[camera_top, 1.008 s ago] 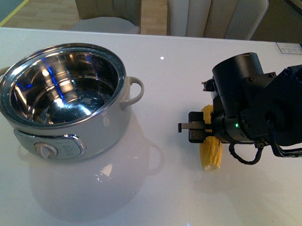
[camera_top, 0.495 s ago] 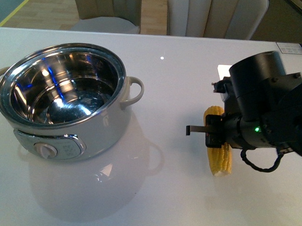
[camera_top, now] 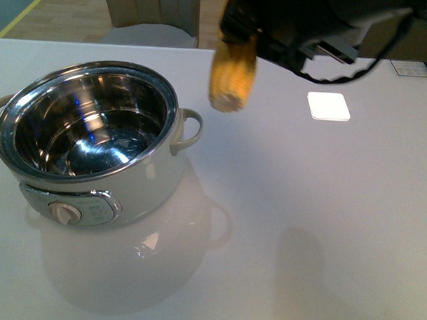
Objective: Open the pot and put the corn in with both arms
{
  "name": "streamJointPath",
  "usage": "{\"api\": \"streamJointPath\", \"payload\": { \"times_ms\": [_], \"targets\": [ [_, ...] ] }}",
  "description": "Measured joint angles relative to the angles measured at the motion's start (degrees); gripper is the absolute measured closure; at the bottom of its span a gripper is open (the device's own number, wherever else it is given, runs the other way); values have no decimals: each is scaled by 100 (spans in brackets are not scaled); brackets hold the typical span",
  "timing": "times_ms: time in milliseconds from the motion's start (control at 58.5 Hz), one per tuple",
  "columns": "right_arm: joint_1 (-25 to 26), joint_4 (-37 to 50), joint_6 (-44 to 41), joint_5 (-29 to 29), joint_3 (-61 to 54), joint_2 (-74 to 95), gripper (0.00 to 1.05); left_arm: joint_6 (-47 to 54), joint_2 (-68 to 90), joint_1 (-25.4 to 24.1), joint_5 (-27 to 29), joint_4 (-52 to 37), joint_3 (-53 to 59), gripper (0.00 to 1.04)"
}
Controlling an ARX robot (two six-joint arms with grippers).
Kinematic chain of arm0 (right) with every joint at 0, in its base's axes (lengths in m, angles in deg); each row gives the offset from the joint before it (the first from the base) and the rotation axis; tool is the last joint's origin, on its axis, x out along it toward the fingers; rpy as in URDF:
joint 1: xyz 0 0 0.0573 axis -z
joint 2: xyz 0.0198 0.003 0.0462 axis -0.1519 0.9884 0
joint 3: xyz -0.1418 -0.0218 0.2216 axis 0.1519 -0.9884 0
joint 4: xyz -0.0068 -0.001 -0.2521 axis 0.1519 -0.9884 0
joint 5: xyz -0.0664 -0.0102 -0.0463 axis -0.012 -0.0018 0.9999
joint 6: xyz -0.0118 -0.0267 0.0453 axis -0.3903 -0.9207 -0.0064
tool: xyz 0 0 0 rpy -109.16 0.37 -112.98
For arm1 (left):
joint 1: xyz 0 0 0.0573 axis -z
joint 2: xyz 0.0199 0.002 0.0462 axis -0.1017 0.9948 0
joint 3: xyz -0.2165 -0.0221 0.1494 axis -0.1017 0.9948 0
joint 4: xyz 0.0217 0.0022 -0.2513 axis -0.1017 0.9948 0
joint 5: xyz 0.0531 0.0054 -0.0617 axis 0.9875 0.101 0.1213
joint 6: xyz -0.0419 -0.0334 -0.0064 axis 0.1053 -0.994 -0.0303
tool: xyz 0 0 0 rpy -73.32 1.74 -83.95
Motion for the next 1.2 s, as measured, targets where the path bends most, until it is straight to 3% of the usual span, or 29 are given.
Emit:
{"api": "streamJointPath", "payload": {
  "times_ms": [478,888,1196],
  "targets": [
    [-966,-614,1132,-149,1537,1281,85,0,0,0,0,0,0,7],
    [-1233,-870,1447,-306,1867,2000,86,0,0,0,0,0,-2,7],
    [-1191,-688,1561,-378,1766,1978,30,0,0,0,0,2,0,7]
  ]
}}
